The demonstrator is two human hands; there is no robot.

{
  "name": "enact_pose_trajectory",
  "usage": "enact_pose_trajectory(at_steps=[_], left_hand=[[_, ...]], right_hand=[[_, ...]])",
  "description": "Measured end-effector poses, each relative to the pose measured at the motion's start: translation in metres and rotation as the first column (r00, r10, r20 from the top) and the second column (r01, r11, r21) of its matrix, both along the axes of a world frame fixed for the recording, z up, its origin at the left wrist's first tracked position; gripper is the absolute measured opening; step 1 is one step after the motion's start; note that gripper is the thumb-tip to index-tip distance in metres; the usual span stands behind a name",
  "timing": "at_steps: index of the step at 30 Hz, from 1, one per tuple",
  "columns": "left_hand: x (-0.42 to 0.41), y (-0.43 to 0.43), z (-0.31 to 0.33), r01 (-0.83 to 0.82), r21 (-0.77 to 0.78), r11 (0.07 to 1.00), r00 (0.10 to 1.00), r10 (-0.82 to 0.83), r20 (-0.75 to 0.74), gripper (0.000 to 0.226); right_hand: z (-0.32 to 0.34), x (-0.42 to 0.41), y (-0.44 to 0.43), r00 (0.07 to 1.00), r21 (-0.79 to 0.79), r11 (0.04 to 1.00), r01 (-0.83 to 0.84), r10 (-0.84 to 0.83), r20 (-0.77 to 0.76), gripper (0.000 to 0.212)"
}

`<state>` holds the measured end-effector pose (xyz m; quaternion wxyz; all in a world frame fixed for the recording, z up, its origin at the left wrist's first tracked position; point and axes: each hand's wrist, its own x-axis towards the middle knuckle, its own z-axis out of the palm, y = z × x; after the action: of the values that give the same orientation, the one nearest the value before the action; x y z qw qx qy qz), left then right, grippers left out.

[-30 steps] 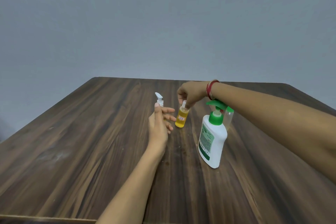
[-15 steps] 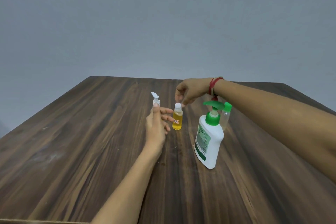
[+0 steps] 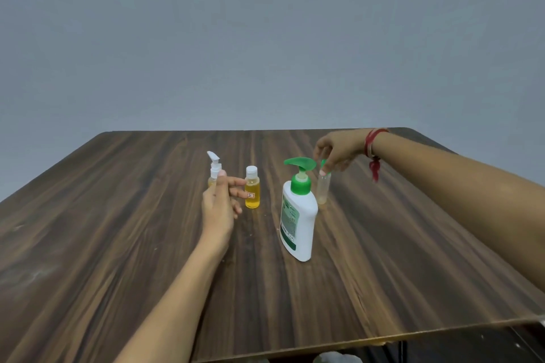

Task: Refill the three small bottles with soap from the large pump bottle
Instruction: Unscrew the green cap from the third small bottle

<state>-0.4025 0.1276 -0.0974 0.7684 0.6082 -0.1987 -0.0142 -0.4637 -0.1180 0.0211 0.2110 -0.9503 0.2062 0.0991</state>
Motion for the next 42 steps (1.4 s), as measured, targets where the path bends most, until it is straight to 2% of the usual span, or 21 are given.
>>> enact_pose_trajectory(at_steps=[3,6,10,13,15,19,22,25,29,30,32,34,35,37,40,42], left_hand=[[0.001,0.0,-0.003,-0.007,0.006,1.0,1.0,0.007,0.016,0.049],[0.002,0.003,-0.004,-0.019,0.016,1.0,0.999,0.019,0.038,0.047],[0.003,0.009,-0.003,-0.086,-0.005,0.996,0.983,0.085,0.163,0.034],[0.0,0.015,0.003,-0.188,-0.01,0.982,0.939,0.182,0.291,0.021],[-0.005,0.02,0.013,-0.268,-0.019,0.963,0.887,0.255,0.384,0.028],[-0.017,0.031,0.031,-0.446,0.05,0.894,0.758,0.348,0.551,0.065],[-0.026,0.037,0.035,-0.474,0.145,0.869,0.752,0.313,0.581,0.067],[-0.032,0.044,0.031,-0.393,0.167,0.904,0.805,0.251,0.538,0.045],[-0.045,0.052,0.017,-0.313,0.196,0.929,0.876,0.203,0.438,0.034],[-0.048,0.052,0.015,-0.307,0.204,0.93,0.886,0.201,0.419,0.029],[-0.055,0.053,0.013,-0.318,0.208,0.925,0.892,0.217,0.396,0.02],[-0.062,0.054,0.014,-0.328,0.203,0.923,0.896,0.236,0.376,0.013],[-0.064,0.054,0.014,-0.329,0.205,0.922,0.898,0.239,0.369,0.01],[-0.068,0.055,0.014,-0.273,0.207,0.939,0.928,0.201,0.314,0.015],[-0.07,0.058,0.016,-0.011,0.113,0.994,0.984,-0.009,0.176,0.028],[-0.069,0.062,0.015,0.126,0.092,0.988,0.985,-0.135,0.11,0.027]], right_hand=[[-0.01,-0.001,0.006,0.997,-0.136,0.99,-0.031,0.04,0.06,0.02],[-0.008,-0.001,0.013,0.992,-0.232,0.972,-0.043,0.068,0.102,0.018],[0.03,-0.001,0.032,0.917,-0.336,0.941,-0.034,0.163,0.363,0.025],[0.069,-0.007,0.064,0.809,-0.256,0.962,-0.092,0.222,0.545,0.025],[0.086,-0.01,0.088,0.762,-0.164,0.97,-0.181,0.244,0.6,0.023],[0.09,-0.017,0.133,0.739,-0.076,0.93,-0.359,0.333,0.586,0.022],[0.075,-0.022,0.157,0.752,-0.025,0.893,-0.45,0.394,0.529,0.022],[0.059,-0.021,0.167,0.753,-0.058,0.878,-0.475,0.44,0.49,0.021],[0.04,-0.021,0.173,0.783,-0.061,0.895,-0.442,0.418,0.46,0.024],[0.034,-0.022,0.176,0.786,-0.1,0.906,-0.41,0.407,0.464,0.032],[0.022,-0.026,0.183,0.779,-0.301,0.906,-0.298,0.413,0.471,0.054],[0.01,-0.031,0.191,0.767,-0.476,0.865,-0.156,0.41,0.494,0.061],[0.005,-0.032,0.194,0.761,-0.491,0.864,-0.114,0.393,0.516,0.06],[-0.003,-0.033,0.195,0.754,-0.445,0.89,-0.099,0.359,0.55,0.058],[-0.012,-0.03,0.191,0.704,-0.329,0.93,-0.165,0.345,0.621,0.057],[-0.017,-0.032,0.19,0.665,-0.283,0.935,-0.213,0.35,0.659,0.058]])
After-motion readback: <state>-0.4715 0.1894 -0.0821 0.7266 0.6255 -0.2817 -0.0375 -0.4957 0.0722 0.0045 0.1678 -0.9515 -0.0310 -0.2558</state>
